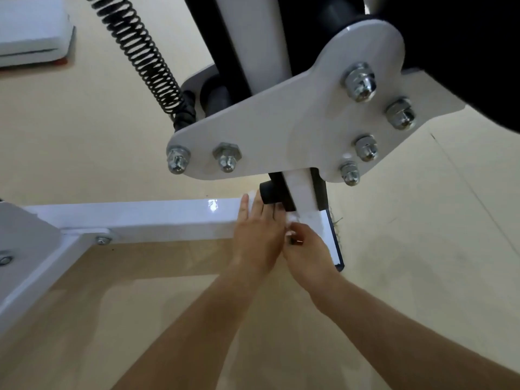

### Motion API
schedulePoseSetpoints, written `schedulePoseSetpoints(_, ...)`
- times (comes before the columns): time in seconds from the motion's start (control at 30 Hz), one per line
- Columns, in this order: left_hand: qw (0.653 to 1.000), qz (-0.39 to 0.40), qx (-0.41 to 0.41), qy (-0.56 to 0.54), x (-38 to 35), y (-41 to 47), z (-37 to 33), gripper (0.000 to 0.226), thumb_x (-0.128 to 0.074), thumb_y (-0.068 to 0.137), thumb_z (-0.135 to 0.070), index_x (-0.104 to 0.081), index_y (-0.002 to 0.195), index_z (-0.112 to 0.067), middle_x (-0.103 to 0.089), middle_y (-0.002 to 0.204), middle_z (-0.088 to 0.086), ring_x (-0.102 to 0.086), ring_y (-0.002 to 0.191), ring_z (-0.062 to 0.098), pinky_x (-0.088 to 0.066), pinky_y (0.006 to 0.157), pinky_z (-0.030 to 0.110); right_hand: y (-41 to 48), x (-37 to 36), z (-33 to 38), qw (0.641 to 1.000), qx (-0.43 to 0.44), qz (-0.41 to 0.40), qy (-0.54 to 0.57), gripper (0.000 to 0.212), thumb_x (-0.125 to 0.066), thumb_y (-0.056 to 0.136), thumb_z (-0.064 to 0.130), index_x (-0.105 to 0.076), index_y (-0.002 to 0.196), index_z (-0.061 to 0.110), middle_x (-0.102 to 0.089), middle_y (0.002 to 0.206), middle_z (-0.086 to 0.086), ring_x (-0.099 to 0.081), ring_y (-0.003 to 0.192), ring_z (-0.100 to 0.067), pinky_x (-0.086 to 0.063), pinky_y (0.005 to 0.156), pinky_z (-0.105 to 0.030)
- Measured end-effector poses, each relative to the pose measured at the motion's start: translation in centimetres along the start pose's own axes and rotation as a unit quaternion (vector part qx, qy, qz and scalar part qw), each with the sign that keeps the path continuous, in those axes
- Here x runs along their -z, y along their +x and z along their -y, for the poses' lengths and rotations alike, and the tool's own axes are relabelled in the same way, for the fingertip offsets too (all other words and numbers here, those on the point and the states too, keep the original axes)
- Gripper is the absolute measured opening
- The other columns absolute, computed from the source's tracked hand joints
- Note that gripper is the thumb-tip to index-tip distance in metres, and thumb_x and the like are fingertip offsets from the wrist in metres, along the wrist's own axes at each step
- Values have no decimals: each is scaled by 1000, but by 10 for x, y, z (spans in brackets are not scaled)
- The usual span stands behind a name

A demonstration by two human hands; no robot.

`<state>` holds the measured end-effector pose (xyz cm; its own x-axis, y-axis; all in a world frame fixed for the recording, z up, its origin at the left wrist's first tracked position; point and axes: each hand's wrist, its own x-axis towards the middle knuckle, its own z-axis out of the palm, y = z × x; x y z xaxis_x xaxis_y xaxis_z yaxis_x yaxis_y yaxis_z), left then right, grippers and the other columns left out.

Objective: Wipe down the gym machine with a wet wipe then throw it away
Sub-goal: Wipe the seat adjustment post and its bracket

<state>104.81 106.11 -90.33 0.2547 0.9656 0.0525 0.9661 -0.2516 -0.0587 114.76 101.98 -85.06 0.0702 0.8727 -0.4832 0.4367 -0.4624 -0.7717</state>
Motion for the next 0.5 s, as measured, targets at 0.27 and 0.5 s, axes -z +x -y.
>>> schedulePoseSetpoints(0.27, 992, 2, 124, 26, -4, -40, 80, 81, -57, 93, -39, -14, 153, -5, -25, 157, 15, -18, 147, 29, -11, 118, 50, -17, -10, -10, 994, -37, 97, -15, 59, -44, 93, 5, -37, 147, 27, -46, 130, 8, -49, 72, 5, -41, 51, -6)
schedulePoseSetpoints(0.5, 998, -63, -5, -5, -4, -24, 19, 61, -22, 92, -11, -17, 153, -8, -23, 159, 11, -19, 147, 26, -10, 118, 45, -27, 19, -8, 988, -90, 112, 53, 52, -46, 92, 2, -46, 141, 20, -54, 125, 3, -58, 90, -9, -52, 71, -21)
